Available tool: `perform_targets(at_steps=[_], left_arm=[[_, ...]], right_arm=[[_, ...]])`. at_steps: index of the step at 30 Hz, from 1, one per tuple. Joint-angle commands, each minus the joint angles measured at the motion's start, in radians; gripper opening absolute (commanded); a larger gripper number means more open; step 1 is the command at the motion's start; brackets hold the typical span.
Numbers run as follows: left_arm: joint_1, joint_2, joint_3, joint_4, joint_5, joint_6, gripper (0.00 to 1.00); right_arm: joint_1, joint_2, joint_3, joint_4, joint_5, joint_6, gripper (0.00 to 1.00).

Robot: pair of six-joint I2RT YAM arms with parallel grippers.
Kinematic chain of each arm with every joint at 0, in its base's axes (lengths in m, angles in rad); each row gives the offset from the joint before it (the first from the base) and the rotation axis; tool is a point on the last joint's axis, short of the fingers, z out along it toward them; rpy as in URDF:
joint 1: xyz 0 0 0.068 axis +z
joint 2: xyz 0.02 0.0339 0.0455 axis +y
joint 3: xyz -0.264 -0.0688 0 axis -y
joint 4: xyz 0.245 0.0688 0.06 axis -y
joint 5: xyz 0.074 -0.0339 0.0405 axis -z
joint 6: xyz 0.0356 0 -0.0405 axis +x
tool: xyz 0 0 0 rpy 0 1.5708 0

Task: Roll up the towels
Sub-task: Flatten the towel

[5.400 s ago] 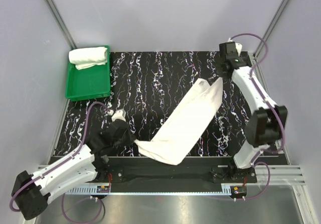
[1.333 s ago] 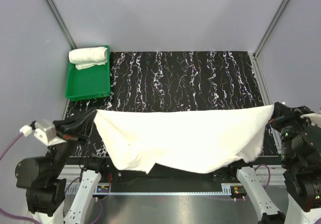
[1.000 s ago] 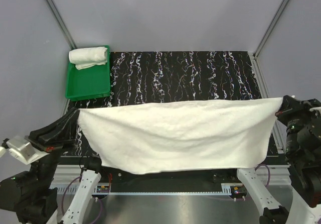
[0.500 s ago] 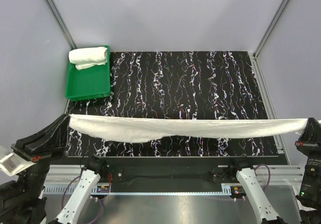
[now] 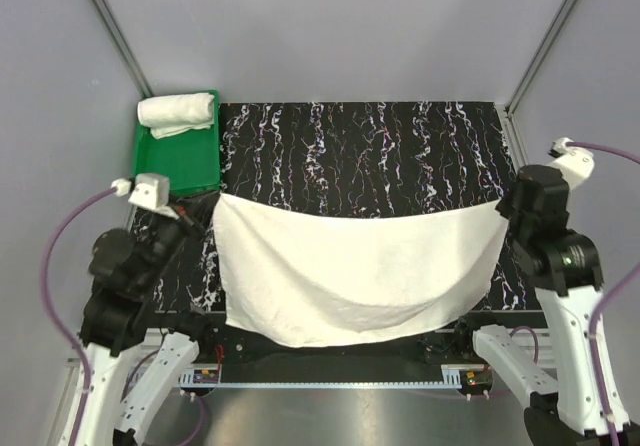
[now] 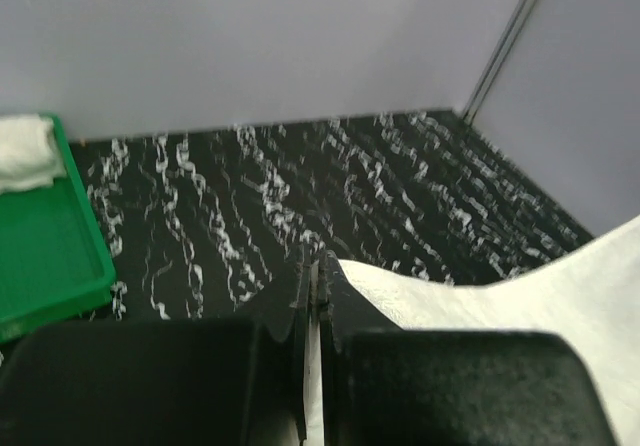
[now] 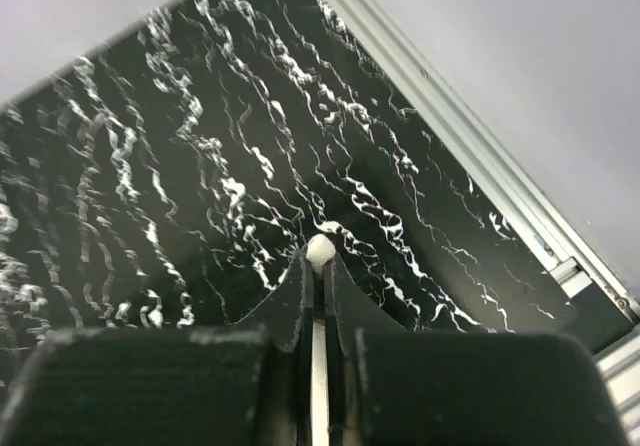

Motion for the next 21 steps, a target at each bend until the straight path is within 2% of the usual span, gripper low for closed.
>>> perform_targets(at_steps=[1,6,10,12,14,15,21], left_arm=[[-0.003,0.134,-0.051,0.155,-0.059,-0.011,0.00],[0.001,0.422,-0.085,0.367,-0.082,-0.022,0.00],[0.013,0.671,-0.050,0.491,-0.094,-0.027,0.00],[0.020,0.812,-0.026,0.555,-0.091,-0.030,0.00],[0.027,0.906,0.020,0.592,-0.112,-0.034,0.00],[0.039,1.001,0.046,0.606,-0.119,-0.039,0.00],[0.089,1.343,0.294,0.577,-0.105,-0.037,0.00]], right_arm=[[0.006,0.074,-0.053,0.206,0.023,0.005,0.00],[-0.042,0.272,-0.106,0.396,0.018,-0.017,0.00],[-0.200,0.512,-0.107,0.539,-0.167,0.029,0.00],[-0.213,0.606,-0.085,0.623,-0.170,0.023,0.00],[-0.214,0.758,-0.009,0.651,-0.177,0.014,0.00],[-0.214,0.855,0.025,0.653,-0.180,0.014,0.00],[-0.216,1.143,0.258,0.648,-0.172,-0.021,0.00]])
